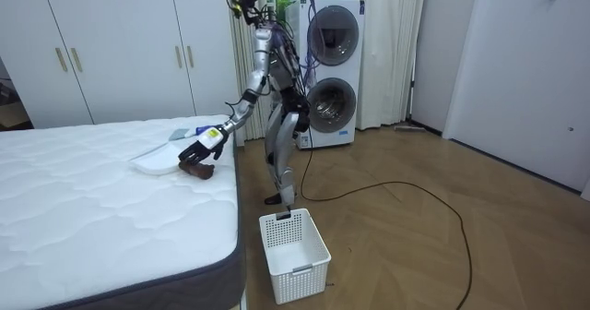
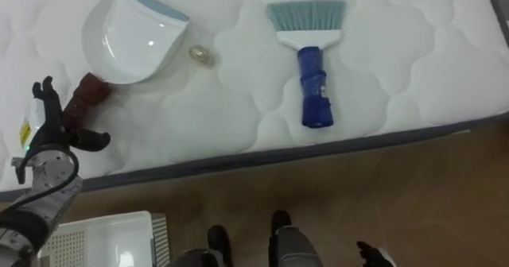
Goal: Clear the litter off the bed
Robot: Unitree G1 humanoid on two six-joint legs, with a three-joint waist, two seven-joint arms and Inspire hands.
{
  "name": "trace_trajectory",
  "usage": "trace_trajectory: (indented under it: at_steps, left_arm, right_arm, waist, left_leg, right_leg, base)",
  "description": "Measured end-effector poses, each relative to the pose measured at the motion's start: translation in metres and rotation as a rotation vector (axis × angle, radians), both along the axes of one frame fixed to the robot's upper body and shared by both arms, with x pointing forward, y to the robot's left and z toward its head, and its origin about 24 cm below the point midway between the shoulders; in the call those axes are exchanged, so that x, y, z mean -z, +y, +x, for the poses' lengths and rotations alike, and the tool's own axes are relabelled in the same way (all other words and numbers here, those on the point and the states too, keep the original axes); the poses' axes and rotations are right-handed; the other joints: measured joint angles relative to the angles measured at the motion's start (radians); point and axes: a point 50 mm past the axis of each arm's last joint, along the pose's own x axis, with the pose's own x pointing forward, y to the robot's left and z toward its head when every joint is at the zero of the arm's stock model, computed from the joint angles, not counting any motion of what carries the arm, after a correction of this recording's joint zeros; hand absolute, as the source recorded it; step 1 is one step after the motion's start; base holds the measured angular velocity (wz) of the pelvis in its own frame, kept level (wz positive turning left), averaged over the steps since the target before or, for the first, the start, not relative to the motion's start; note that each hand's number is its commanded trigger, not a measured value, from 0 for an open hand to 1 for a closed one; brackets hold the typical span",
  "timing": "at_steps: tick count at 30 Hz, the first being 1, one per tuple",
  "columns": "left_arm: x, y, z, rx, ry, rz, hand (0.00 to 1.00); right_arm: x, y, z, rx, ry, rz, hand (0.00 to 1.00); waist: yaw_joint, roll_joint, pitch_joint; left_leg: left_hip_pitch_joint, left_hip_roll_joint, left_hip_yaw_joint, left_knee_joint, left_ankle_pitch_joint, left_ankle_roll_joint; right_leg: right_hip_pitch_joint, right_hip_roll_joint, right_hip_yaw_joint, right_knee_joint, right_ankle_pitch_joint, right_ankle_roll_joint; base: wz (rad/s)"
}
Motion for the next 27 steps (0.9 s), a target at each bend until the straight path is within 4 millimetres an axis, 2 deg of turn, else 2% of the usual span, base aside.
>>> trace_trajectory:
  at_steps: [5, 8, 11, 14, 21, 22, 23, 24, 25, 27]
  left_arm:
    - [-0.014, -0.005, 0.015, 0.054, -0.025, 0.021, 0.00]
    - [-0.015, -0.010, 0.018, 0.098, -0.011, 0.033, 0.00]
    - [-0.017, -0.014, 0.022, 0.131, 0.009, 0.027, 0.00]
    - [-0.018, -0.016, 0.024, 0.142, 0.022, 0.015, 0.00]
    - [-0.019, -0.013, 0.027, 0.178, 0.067, -0.011, 0.00]
    - [-0.020, -0.012, 0.027, 0.180, 0.074, -0.011, 0.43]
    - [-0.020, -0.010, 0.027, 0.179, 0.084, -0.010, 0.58]
    - [-0.021, -0.008, 0.027, 0.174, 0.092, -0.007, 0.89]
    - [-0.021, -0.007, 0.027, 0.171, 0.096, -0.006, 1.00]
    - [-0.021, -0.005, 0.027, 0.162, 0.102, -0.003, 1.00]
  right_arm:
    - [0.000, -0.003, -0.002, -0.032, 0.020, -0.020, 0.00]
    - [-0.001, -0.003, -0.001, -0.058, 0.024, -0.031, 0.00]
    - [-0.002, -0.002, 0.005, -0.097, 0.033, -0.040, 0.00]
    - [-0.003, -0.004, 0.007, -0.121, 0.045, -0.041, 0.00]
    - [-0.005, -0.002, 0.013, -0.154, 0.050, -0.039, 0.00]
    - [-0.005, -0.002, 0.014, -0.155, 0.048, -0.034, 0.00]
    - [-0.005, -0.001, 0.015, -0.155, 0.049, -0.032, 0.00]
    - [-0.005, 0.000, 0.016, -0.155, 0.049, -0.025, 0.00]
    - [-0.005, 0.001, 0.016, -0.157, 0.048, -0.024, 0.00]
    - [-0.005, 0.001, 0.016, -0.158, 0.050, -0.025, 0.00]
  waist:
    - [-0.003, 0.002, 0.0025]
    - [-0.013, 0.005, 0.0052]
    - [-0.031, 0.007, 0.0144]
    - [-0.036, 0.008, 0.0164]
    - [-0.038, -0.001, 0.0221]
    - [-0.040, -0.001, 0.0222]
    - [-0.042, -0.001, 0.0222]
    - [-0.046, -0.001, 0.0222]
    - [-0.048, -0.001, 0.0221]
    - [-0.049, -0.002, 0.0220]
  left_leg:
    - [-0.045, 0.002, 0.001, 0.018, -0.002, 0.001]
    - [-0.062, 0.000, 0.003, 0.025, -0.003, 0.002]
    - [-0.071, 0.000, 0.008, 0.030, -0.005, 0.004]
    - [-0.072, -0.003, 0.020, 0.032, -0.006, 0.006]
    - [-0.070, -0.004, 0.020, 0.033, -0.007, 0.005]
    - [-0.070, -0.004, 0.019, 0.033, -0.007, 0.005]
    - [-0.070, -0.004, 0.019, 0.033, -0.007, 0.005]
    - [-0.070, -0.004, 0.020, 0.034, -0.007, 0.005]
    - [-0.070, -0.004, 0.020, 0.034, -0.007, 0.005]
    - [-0.068, -0.004, 0.023, 0.038, -0.008, 0.006]
  right_leg:
    - [-0.044, 0.000, 0.000, 0.014, 0.000, -0.001]
    - [-0.062, -0.002, 0.001, 0.033, -0.001, -0.001]
    - [-0.075, -0.012, 0.000, 0.044, -0.005, -0.001]
    - [-0.087, -0.016, 0.012, 0.052, -0.014, -0.002]
    - [-0.088, -0.016, 0.022, 0.066, -0.019, -0.002]
    - [-0.087, -0.016, 0.022, 0.065, -0.019, -0.002]
    - [-0.087, -0.016, 0.022, 0.065, -0.018, -0.002]
    - [-0.087, -0.016, 0.022, 0.065, -0.018, -0.002]
    - [-0.086, -0.016, 0.022, 0.065, -0.018, -0.002]
    - [-0.085, -0.016, 0.023, 0.066, -0.018, -0.001]
  base:
    - [0.00]
    - [0.01]
    - [0.01]
    - [-0.07]
    - [0.00]
    - [0.00]
    - [0.00]
    - [0.00]
    - [0.00]
    - [0.00]
